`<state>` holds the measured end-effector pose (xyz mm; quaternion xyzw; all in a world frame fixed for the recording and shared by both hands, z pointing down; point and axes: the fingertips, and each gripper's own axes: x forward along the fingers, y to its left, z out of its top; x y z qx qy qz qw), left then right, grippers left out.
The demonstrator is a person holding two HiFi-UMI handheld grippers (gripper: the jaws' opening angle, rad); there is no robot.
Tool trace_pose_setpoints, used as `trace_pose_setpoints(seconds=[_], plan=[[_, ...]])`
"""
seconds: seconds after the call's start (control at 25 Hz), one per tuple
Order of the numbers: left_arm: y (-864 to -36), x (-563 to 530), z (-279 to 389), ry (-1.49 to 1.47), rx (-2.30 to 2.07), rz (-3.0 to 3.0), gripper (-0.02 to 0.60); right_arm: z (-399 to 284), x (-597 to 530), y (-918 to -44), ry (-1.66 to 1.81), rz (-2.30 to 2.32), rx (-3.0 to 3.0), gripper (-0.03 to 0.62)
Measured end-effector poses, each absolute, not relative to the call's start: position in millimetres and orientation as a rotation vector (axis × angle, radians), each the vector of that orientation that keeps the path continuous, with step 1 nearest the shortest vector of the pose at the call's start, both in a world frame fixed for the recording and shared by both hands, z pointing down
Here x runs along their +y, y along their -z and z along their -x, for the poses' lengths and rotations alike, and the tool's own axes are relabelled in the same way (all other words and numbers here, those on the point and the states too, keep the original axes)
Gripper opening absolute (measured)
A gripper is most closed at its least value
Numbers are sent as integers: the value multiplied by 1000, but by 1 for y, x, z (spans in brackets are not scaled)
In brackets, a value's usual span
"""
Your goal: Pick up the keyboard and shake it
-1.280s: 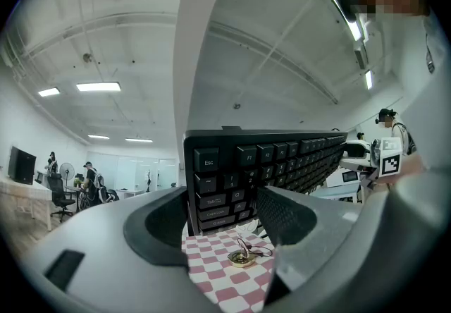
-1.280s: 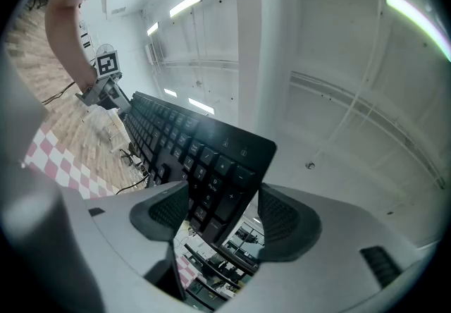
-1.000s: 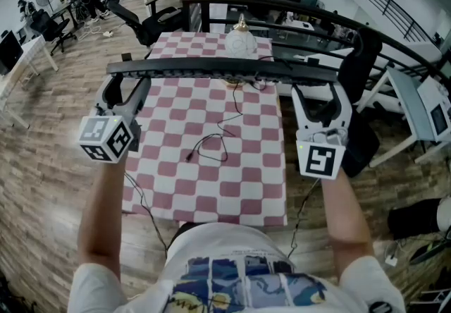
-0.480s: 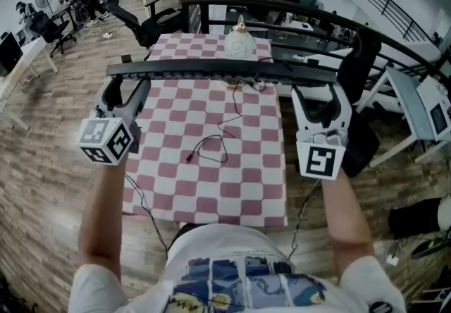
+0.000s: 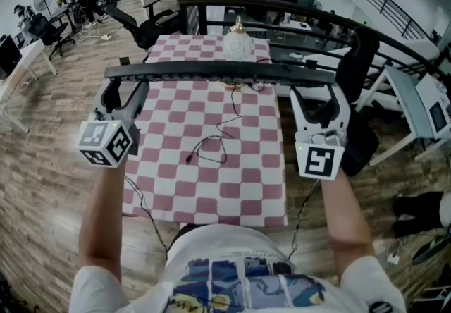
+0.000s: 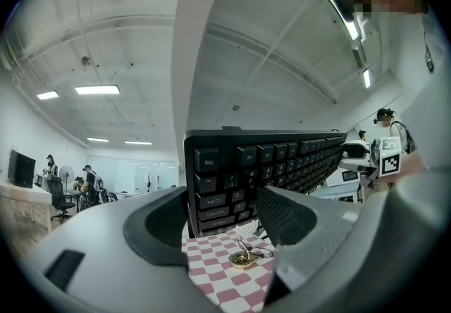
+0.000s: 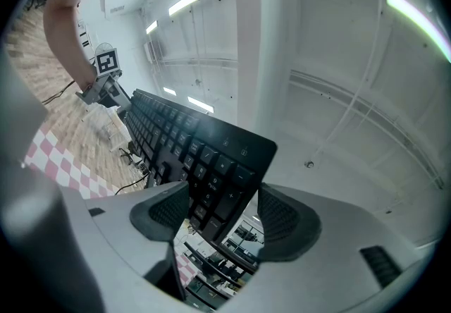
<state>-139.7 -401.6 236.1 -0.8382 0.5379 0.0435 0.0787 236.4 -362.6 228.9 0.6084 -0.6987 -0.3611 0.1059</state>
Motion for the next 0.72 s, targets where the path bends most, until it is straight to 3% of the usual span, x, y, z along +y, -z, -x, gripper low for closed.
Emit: trace_pose_setpoints(seconds=[0.72], plan=[[-238,-400,138,-127,1610,2510,293,-239,-361,-232,1047,-1804,-2061,304]])
